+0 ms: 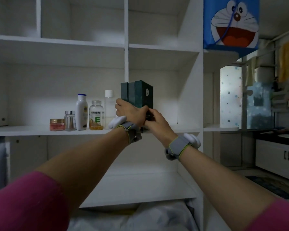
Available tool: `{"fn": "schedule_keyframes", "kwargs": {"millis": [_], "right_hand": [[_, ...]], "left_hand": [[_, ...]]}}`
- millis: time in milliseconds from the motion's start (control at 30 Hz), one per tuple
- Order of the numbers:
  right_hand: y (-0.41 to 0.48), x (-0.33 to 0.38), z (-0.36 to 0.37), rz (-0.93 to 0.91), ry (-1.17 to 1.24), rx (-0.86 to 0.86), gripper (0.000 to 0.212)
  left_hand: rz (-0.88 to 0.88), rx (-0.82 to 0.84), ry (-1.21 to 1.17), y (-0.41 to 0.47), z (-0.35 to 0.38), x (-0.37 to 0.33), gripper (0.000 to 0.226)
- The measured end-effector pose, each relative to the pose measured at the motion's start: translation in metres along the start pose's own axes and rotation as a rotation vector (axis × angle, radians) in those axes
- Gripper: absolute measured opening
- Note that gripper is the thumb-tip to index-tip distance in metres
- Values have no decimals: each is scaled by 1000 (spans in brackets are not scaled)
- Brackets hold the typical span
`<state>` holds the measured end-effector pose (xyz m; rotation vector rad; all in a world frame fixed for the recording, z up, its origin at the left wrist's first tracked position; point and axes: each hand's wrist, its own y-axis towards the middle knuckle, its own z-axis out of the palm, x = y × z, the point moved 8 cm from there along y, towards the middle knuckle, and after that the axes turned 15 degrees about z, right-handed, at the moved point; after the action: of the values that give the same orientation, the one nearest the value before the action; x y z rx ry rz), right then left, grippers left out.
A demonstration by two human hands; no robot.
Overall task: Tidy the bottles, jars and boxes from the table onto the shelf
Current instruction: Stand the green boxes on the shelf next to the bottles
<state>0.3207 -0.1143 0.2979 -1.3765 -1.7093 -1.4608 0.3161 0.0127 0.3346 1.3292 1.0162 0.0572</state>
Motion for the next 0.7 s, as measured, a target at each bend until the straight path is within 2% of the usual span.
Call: {"fn": "schedule_keyframes", "kwargs": {"millis": [133,333,533,600,700], "right_hand": [[18,-7,3,-13,-11,33,69],[35,-16,4,-34,3,-5,57],[52,-21,6,-42,62,6,50],[55,-21,5,-45,66,14,56],[57,-18,7,-60,56,47,67]], "left_hand": [[1,-6,54,10,14,8,72],[-23,4,135,14,27,16,77],[78,148,168,15,35,21,90],[107,193,94,13,38,25,86],[124,253,42,11,38,36,68]]}}
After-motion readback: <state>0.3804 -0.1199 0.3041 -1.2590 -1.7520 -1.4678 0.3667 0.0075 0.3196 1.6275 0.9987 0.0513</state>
